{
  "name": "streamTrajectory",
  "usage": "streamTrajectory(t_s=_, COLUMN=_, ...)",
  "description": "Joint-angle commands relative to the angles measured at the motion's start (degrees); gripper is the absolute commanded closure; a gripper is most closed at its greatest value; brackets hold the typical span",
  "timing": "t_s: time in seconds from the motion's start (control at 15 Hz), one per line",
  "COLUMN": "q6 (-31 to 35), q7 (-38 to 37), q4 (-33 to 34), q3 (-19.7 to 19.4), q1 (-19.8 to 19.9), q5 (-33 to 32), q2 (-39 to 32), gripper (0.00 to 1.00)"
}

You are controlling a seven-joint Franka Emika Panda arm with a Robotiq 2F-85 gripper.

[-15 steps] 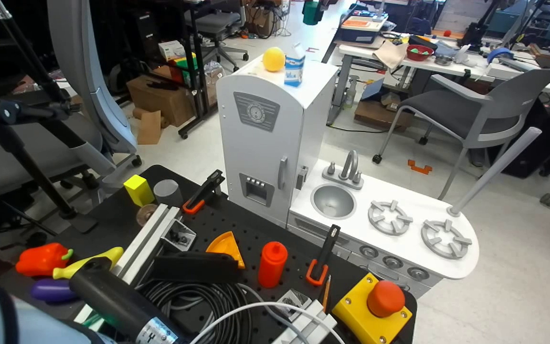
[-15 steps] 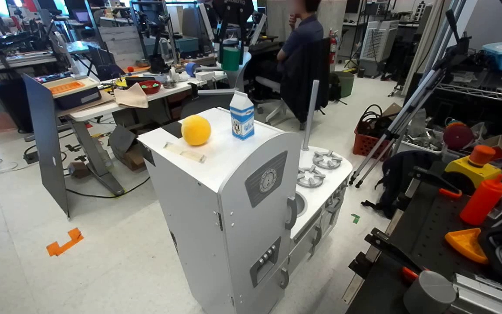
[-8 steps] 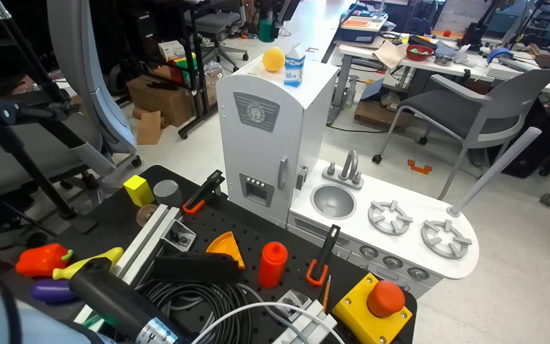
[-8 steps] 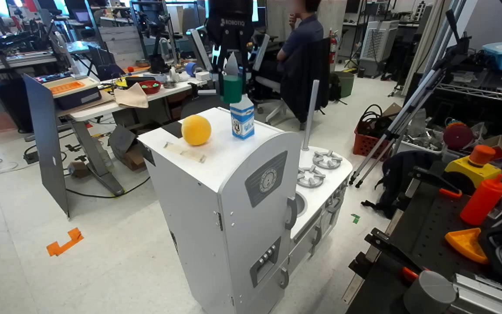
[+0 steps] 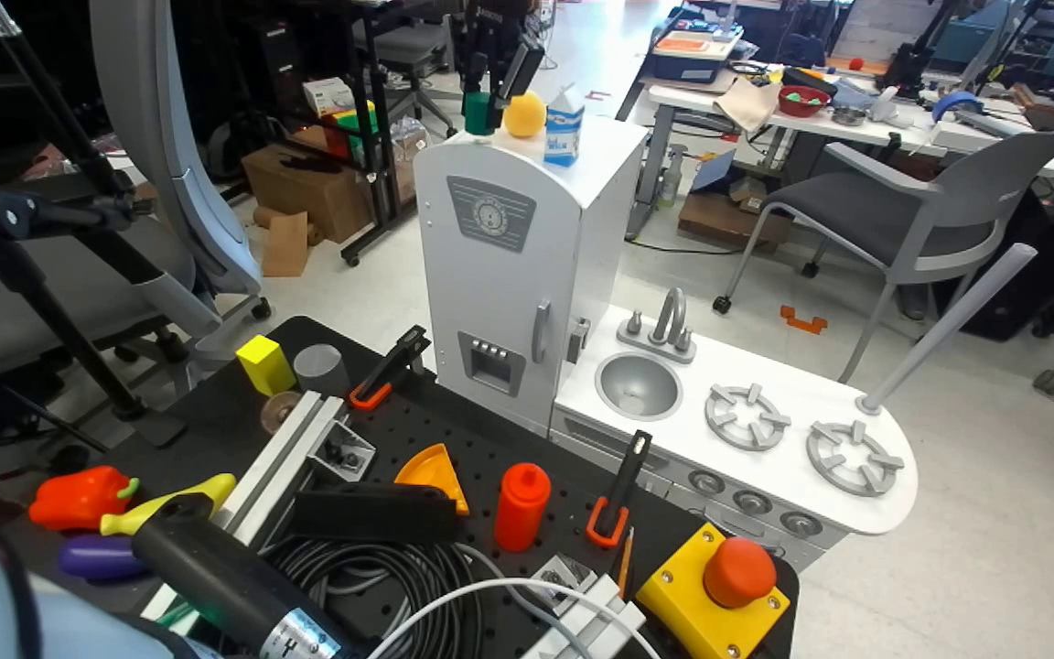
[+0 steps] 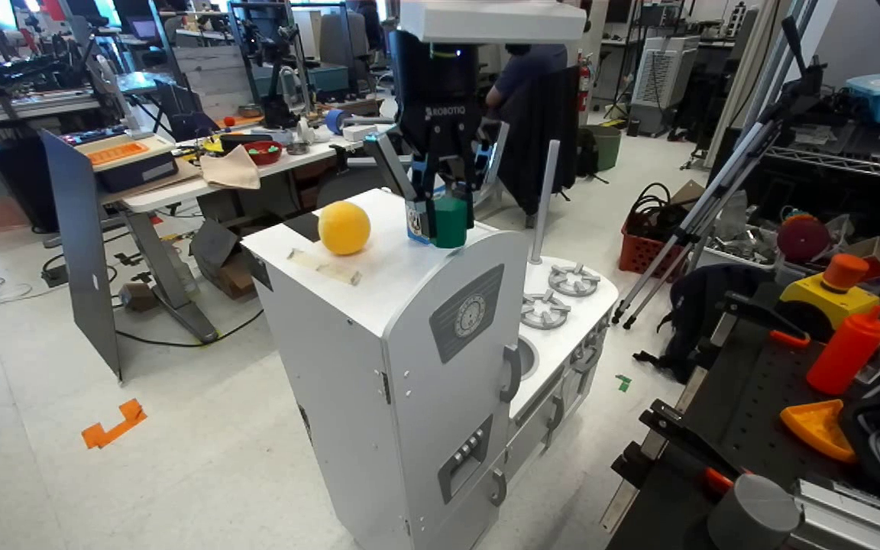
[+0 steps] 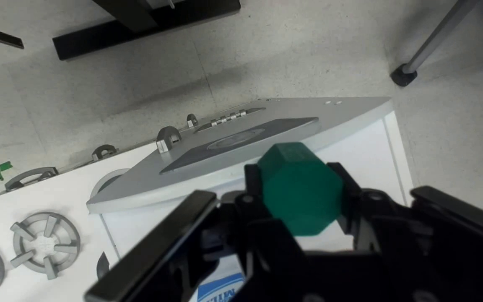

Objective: Move the green block closer to you

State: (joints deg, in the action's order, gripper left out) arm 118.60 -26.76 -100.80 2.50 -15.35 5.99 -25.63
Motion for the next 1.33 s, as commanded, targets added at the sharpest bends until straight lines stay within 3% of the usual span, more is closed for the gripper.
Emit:
streamTrajectory(t_s=0.0, q6=3.54, q7=-0.28, q4=-1.87, q3=-0.06, q1=0.52, q5=-1.84, q2=0.03, gripper=0.83)
streamTrajectory(t_s=0.6, q6=8.60, q7=-1.94, q4=0.62, q3=-0.70, q1=-0.53, q5=-6.28, q2=-1.92, gripper=0.83)
streamTrajectory(t_s=1.27, q6=9.24, q7=2.11, q4=1.48, q3=0.07, q1=0.64, q5=-4.94, q2=-3.83, gripper=0.83)
